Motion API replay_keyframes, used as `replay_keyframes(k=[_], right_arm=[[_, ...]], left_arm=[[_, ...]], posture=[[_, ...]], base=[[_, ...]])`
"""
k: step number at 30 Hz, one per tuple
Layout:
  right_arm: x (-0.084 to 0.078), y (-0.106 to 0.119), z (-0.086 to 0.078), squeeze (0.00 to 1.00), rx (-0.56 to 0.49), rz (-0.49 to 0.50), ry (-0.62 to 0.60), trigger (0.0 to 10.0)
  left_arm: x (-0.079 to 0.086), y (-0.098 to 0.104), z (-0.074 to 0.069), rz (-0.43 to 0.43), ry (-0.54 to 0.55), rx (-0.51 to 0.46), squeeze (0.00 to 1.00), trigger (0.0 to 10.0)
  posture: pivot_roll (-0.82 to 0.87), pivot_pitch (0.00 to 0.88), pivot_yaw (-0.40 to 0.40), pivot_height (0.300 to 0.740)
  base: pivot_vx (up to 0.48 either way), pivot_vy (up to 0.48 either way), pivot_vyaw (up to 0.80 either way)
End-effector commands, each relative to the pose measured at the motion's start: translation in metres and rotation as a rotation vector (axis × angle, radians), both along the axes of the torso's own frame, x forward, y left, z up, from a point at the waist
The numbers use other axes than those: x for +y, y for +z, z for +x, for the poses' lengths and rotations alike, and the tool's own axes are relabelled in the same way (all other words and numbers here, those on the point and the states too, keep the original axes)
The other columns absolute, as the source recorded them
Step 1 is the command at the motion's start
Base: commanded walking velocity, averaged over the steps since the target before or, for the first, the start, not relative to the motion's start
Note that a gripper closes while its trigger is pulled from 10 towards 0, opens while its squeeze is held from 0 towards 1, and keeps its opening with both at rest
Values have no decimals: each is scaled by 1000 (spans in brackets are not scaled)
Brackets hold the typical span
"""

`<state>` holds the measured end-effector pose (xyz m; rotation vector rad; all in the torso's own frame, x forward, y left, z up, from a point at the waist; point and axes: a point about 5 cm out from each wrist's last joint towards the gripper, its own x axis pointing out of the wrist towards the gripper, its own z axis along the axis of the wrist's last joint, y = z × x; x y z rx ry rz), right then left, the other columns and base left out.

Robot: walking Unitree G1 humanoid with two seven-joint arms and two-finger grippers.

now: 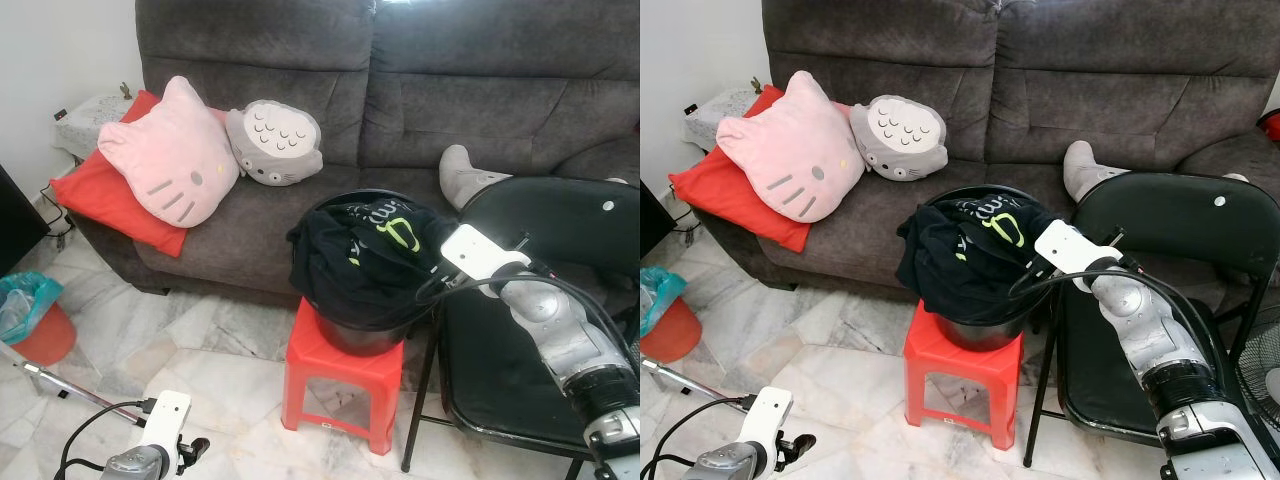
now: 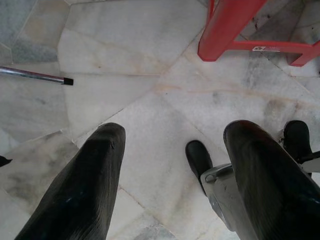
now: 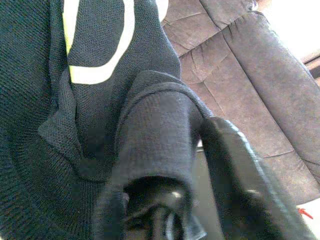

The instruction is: Hang hanger

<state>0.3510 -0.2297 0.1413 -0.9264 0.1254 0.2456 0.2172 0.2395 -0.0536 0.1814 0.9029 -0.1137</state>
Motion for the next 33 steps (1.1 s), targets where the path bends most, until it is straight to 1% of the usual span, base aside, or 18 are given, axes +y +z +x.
replay_keyframes(k=[1,5,6,9,11,13,17,23,27,29,33], right_arm=[[-5,4,1,1000,-17,-22,-13,10000],[-7,3,2,1000,-20,-56,-15,10000],[-7,1,1,0,-18,-81,-9,10000],[-8,0,0,0,-17,-80,-15,10000],[-11,-2,0,0,-17,-112,-26,10000],[-14,-3,0,0,-21,-122,-34,10000],[-19,-2,1,0,-33,-133,-52,10000],[-22,-1,2,0,-59,-151,-54,10000],[-21,0,4,0,-75,-158,-41,10000],[-17,1,5,0,-99,-168,-15,10000],[-14,-1,7,0,-81,-170,-9,10000]], left_arm=[[4,1,-1,7,3,4,0,10000],[4,1,0,7,2,3,0,10000],[4,2,0,8,2,2,0,10000],[4,2,1,8,2,2,0,10000],[4,2,1,8,3,2,0,10000],[5,2,1,8,3,1,0,10000],[5,2,1,8,3,0,0,10000],[5,2,1,10,4,-2,0,10000],[5,2,1,11,5,-5,0,10000],[5,2,1,13,8,-7,0,10000],[5,2,1,13,10,-9,0,10000]], posture=[[-96,0,32,740],[-96,0,34,740],[-94,0,34,740],[-94,0,34,740],[-92,0,34,740],[-92,0,35,740],[-92,0,35,740],[-91,0,36,740],[-89,0,35,740],[-84,0,35,740],[-82,0,35,740]], base=[[0,0,0],[0,0,0],[0,0,0],[0,0,0],[0,0,0],[0,0,0],[0,0,0],[0,0,0],[0,0,0],[0,0,0],[0,0,0]])
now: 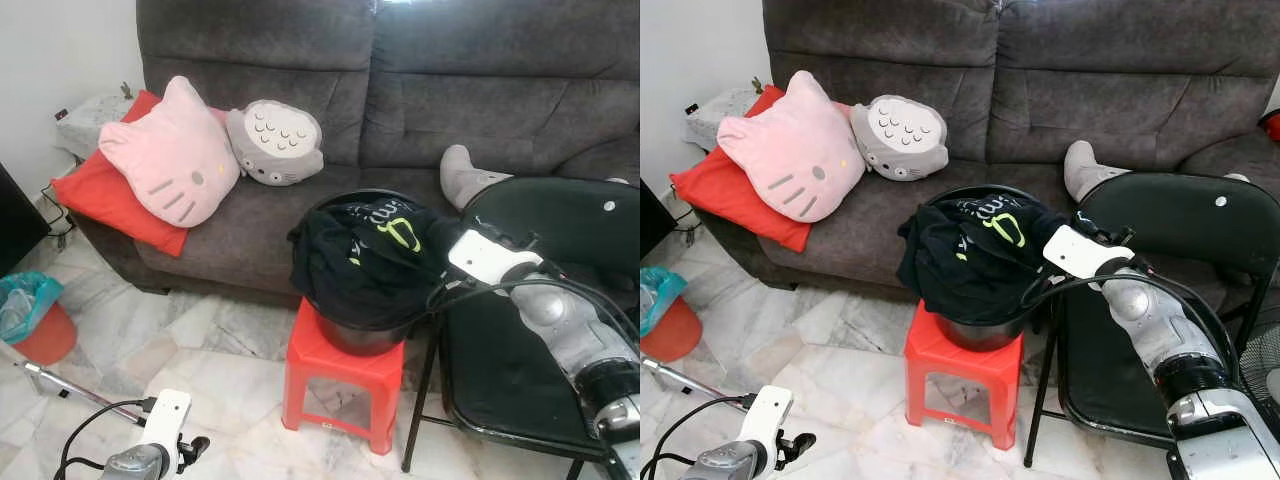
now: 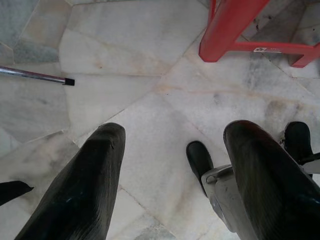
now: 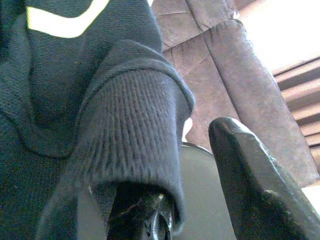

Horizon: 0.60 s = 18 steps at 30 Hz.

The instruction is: Hang hanger

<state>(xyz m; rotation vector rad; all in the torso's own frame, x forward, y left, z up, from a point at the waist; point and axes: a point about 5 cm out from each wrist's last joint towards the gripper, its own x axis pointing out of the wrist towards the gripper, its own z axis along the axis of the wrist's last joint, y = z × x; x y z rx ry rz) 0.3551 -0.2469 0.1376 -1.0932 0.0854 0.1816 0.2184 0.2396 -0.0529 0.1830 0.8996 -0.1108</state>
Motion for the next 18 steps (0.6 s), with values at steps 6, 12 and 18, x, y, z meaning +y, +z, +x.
replay_keyframes(k=[6,12,18], right_arm=[[4,-4,4,0,17,-13,10,10000],[2,-6,5,0,13,-14,1,0],[2,-6,5,0,3,-13,3,0]], left_arm=[[6,1,-1,12,11,-8,0,10000],[6,1,-1,13,13,-10,0,10000],[6,1,-1,15,15,-11,0,10000]], posture=[[-74,0,34,740],[-72,0,32,740],[-68,0,33,740]], base=[[0,0,0],[0,0,0],[0,0,0]])
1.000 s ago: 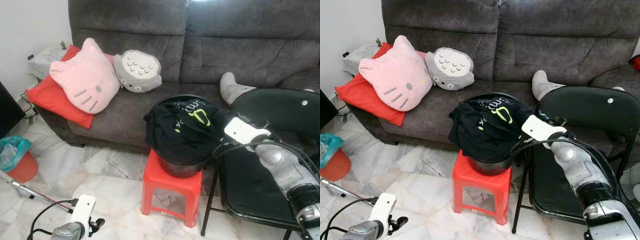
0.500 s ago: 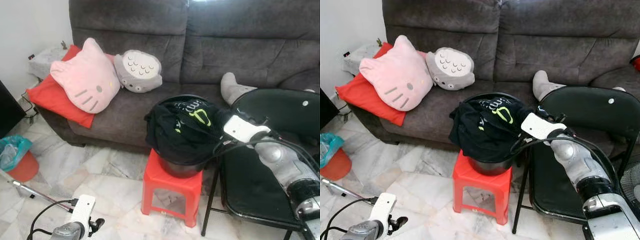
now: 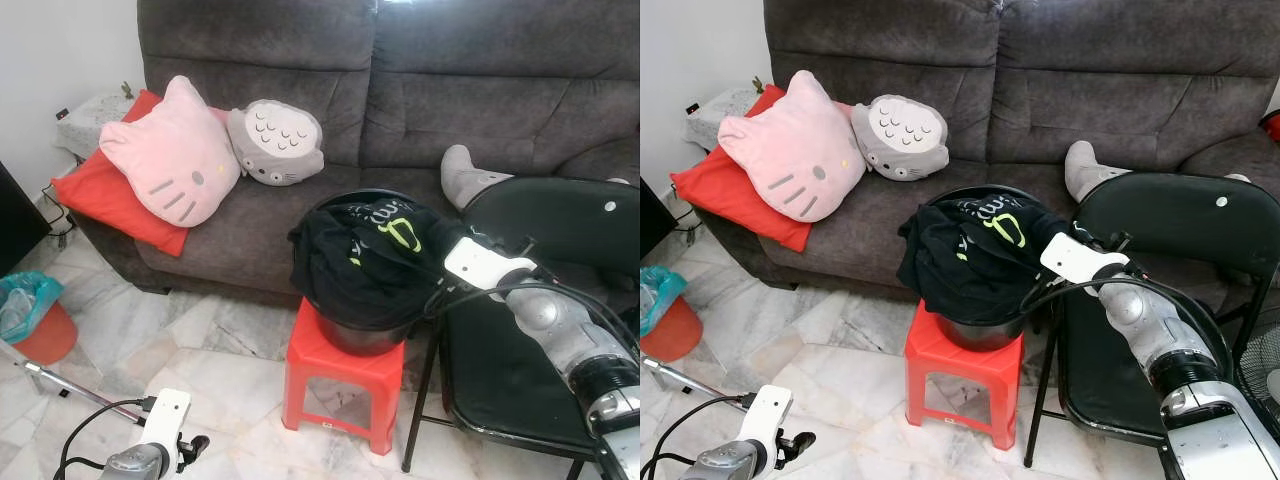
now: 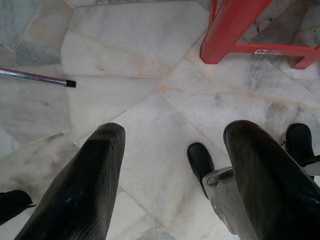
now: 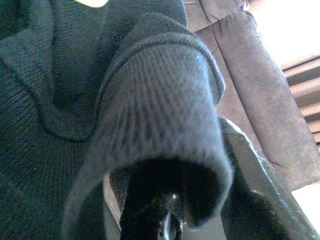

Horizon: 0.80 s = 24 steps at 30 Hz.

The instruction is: Hang hanger

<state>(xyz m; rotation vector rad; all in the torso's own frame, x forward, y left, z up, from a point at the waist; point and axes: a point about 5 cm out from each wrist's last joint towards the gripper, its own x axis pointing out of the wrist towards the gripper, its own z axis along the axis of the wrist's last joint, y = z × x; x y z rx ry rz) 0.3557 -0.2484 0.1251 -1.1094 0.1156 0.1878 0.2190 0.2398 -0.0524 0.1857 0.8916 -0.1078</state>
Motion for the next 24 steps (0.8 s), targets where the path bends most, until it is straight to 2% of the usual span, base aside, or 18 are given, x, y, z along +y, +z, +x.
replay_keyframes(k=[1,19,23,24], right_arm=[[4,7,5,0,-23,6,12,0],[5,7,5,0,-51,13,5,0],[5,8,6,0,-73,73,-26,0],[6,10,6,0,-97,136,-48,0]], left_arm=[[6,1,-2,12,14,-2,0,10000],[7,1,-2,16,14,-4,0,10000],[7,1,-2,17,14,-3,0,10000],[7,1,-2,16,15,-3,0,10000]], posture=[[-68,0,33,740],[-66,0,34,740],[-66,0,30,740],[-63,0,29,740]], base=[[0,0,0],[0,0,0],[0,0,0],[0,0,0]])
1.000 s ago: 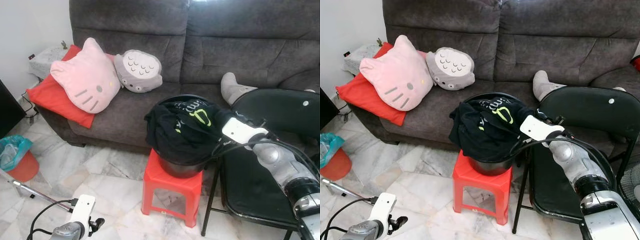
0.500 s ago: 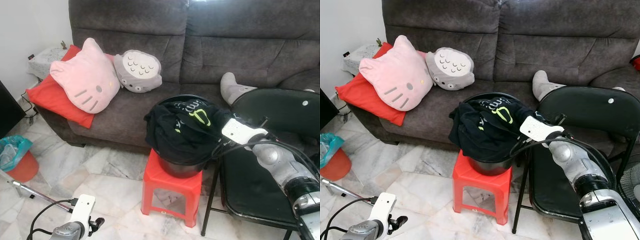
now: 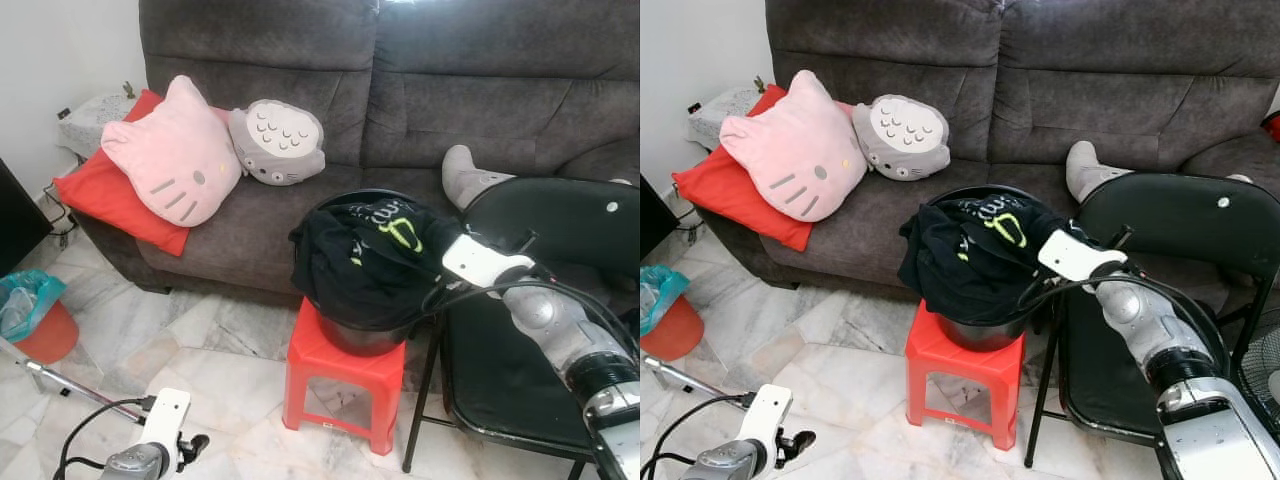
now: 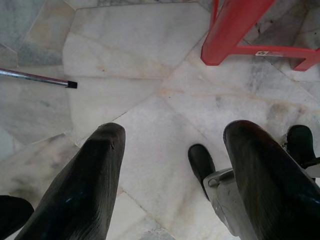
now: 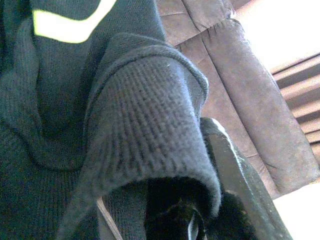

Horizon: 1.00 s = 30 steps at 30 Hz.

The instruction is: Hang hanger

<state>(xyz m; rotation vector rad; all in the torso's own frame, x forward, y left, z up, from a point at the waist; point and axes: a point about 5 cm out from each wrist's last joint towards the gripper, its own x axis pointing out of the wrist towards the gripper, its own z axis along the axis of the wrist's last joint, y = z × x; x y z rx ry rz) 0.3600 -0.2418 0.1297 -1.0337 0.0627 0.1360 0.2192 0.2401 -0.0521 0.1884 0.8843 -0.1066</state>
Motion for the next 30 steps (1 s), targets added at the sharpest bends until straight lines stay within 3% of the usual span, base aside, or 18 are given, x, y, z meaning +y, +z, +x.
replay_keyframes(k=[1,4,6,12,18,24,30], right_arm=[[0,9,2,0,-64,117,-45,0],[5,31,2,0,-221,332,-104,0],[11,42,1,0,-293,405,-95,10000],[44,79,-9,0,-512,547,-3,10000],[87,95,-30,0,-595,643,93,10000],[96,91,-36,0,-577,685,61,10000],[89,92,-34,0,-559,686,-7,10000]], left_arm=[[6,0,-3,13,17,4,0,10000],[6,-1,-4,13,19,3,0,10000],[6,-1,-4,13,19,4,0,10000],[6,-1,-5,12,23,4,0,10000],[6,-2,-7,11,41,0,0,10000],[7,-2,-6,11,45,0,0,10000],[6,-1,-4,11,50,-6,0,10000]], posture=[[-60,0,26,740],[-65,0,24,740],[-65,0,24,740],[-62,0,18,740],[-51,0,11,740],[-51,0,12,740],[-60,0,13,740]], base=[[0,0,0],[0,0,0],[0,0,0],[0,0,0],[0,0,0],[0,0,0],[0,0,0]])
